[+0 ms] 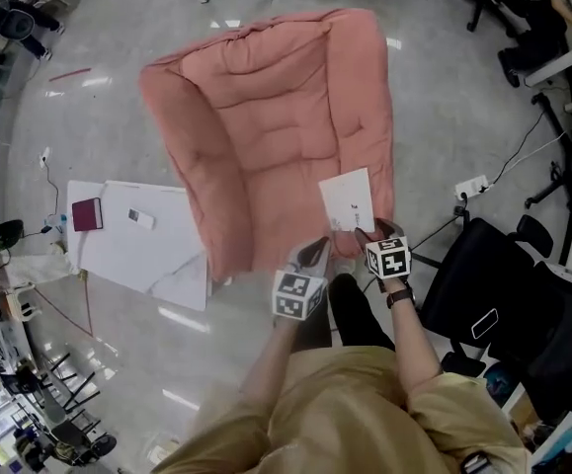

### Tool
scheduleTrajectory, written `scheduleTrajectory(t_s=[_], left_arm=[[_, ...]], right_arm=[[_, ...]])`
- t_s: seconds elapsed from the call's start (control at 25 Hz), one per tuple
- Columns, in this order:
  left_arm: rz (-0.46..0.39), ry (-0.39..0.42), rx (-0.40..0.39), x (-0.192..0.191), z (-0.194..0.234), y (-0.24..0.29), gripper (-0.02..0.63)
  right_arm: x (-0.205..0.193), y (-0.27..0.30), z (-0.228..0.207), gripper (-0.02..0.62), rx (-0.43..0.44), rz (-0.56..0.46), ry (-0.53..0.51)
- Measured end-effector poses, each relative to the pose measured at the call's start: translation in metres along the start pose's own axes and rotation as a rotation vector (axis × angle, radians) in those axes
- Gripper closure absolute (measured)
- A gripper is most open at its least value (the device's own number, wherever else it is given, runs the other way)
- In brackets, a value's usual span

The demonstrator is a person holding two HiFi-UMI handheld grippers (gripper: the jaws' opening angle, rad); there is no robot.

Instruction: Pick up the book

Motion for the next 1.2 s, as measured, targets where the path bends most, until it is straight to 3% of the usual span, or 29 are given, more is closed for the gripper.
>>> scheduleTrajectory(t_s=[0.56,0.76,0.84,1.0,1.2], left_arm=[[0.046,-0.071,0.008,-0.032,0.022,0.018,0.605],[0.049,-0.086,0.011,-0.035,0.027,0.017,0.606],[0.052,-0.093,0.015,-0.037,0.028,0.017,0.606],[0.06,-0.113,0.021,-0.042,0.033,0.018,0.606],[0.069,-0.126,0.036,-0.049,0.041,0.013,0.606]], right_arm=[[0.003,0.065,-0.027,0.353,-0.006,0.042,0.023],[0.007,0.069,-0.021,0.482,-0.008,0.03,0.055],[0.008,0.074,-0.014,0.5,0.027,0.028,0.055],[0.0,0.098,0.0,0.489,0.063,0.1,0.008],[-0.019,0.122,0.006,0.511,-0.005,0.188,-0.025]])
Point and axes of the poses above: the fingertips, and each gripper's own axes: y forward along the fingers, z to its left, x out of its top, the point moved 6 cm from there along -y, backward along the fingers, and after that the axes turned 6 degrees about -z, right-handed, at the moved point
